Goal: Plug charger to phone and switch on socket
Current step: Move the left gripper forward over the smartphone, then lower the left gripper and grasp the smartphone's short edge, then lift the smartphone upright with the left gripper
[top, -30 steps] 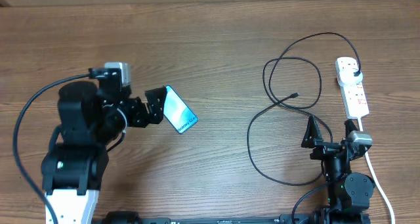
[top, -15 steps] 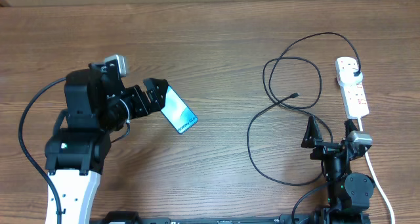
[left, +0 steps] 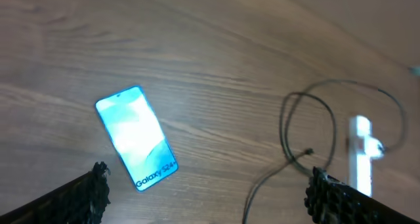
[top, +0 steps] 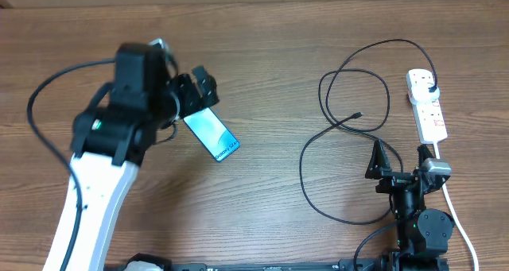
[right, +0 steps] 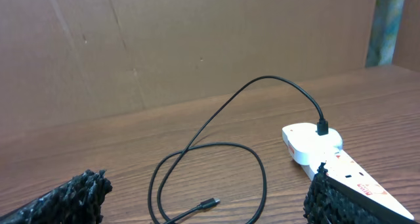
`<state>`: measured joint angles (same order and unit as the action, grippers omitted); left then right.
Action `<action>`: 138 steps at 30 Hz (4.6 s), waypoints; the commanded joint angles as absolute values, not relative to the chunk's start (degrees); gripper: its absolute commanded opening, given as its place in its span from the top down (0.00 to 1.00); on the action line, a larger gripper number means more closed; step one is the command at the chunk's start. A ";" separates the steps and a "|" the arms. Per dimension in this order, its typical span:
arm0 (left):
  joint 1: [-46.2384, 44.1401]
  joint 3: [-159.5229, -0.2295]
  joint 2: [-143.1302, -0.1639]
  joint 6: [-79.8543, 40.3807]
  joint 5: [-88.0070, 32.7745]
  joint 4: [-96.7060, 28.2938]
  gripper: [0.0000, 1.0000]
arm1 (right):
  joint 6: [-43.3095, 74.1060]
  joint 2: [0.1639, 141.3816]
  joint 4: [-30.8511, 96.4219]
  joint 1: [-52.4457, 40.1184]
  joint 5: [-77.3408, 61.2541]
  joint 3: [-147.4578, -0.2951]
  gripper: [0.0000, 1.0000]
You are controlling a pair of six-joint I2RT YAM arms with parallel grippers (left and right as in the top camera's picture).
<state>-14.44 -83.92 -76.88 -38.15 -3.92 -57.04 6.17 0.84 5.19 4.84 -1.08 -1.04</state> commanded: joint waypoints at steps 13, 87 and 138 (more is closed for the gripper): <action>-15.77 -90.17 -102.24 -57.25 2.15 -64.29 0.00 | 5.89 0.16 4.82 4.58 -0.97 -0.45 0.00; -16.32 -78.76 -124.40 -24.58 -1.04 -48.60 0.17 | 5.89 0.16 4.82 4.58 -0.97 -0.45 0.00; -16.32 -76.95 -124.40 -30.87 -4.32 -49.71 0.00 | 5.91 0.16 4.82 4.58 -0.97 -0.45 0.00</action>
